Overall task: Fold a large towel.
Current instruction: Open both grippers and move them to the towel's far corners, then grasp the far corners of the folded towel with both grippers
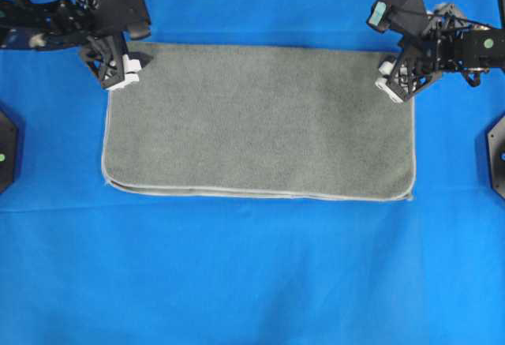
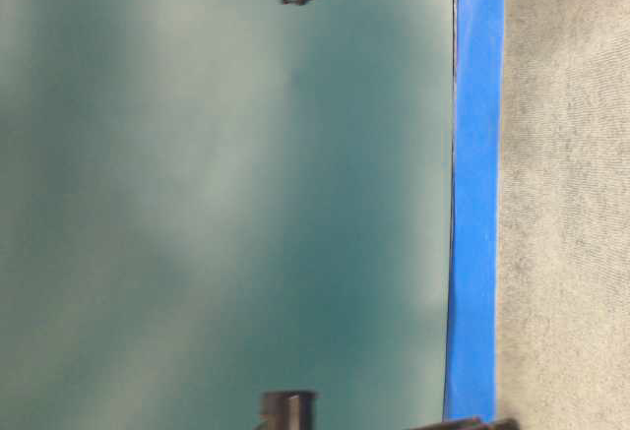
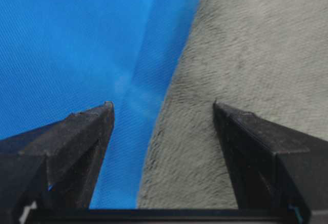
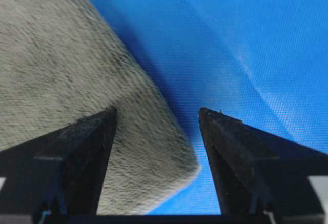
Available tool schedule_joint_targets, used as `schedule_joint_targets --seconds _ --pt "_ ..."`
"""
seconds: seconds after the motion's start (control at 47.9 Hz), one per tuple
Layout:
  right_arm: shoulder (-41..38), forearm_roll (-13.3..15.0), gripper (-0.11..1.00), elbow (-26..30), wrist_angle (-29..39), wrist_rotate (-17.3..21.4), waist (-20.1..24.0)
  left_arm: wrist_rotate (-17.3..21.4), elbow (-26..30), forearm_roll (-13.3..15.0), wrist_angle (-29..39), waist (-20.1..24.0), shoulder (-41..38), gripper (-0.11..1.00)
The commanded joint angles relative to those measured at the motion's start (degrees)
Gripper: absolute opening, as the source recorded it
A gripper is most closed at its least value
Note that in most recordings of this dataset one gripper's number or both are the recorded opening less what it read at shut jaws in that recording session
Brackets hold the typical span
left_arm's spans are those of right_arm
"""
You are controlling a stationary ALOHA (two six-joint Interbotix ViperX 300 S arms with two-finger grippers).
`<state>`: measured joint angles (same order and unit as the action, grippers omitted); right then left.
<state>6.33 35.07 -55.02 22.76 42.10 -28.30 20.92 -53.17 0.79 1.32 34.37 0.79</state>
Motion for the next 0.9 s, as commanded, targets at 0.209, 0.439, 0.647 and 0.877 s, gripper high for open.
schedule_joint_targets --seconds 0.209,0.439,0.647,0.877 --pt "-0.44 0.44 0.51 -2.02 -5.10 0.00 -1.14 -0.26 1.49 0.35 3.96 0.18 -2.11 0.53" --pt "2.20 -0.70 0.04 -3.16 -7.47 0.09 1.41 -2.37 2.29 0.35 10.63 -2.99 -1.41 0.03" --pt "11.69 -2.20 0.04 -0.62 2.02 0.09 6.77 -2.72 4.39 0.88 21.18 -5.54 8.61 0.03" --pt "26.02 -4.39 0.04 4.92 14.94 0.44 16.08 -2.99 8.96 1.76 32.87 -15.21 23.82 0.03"
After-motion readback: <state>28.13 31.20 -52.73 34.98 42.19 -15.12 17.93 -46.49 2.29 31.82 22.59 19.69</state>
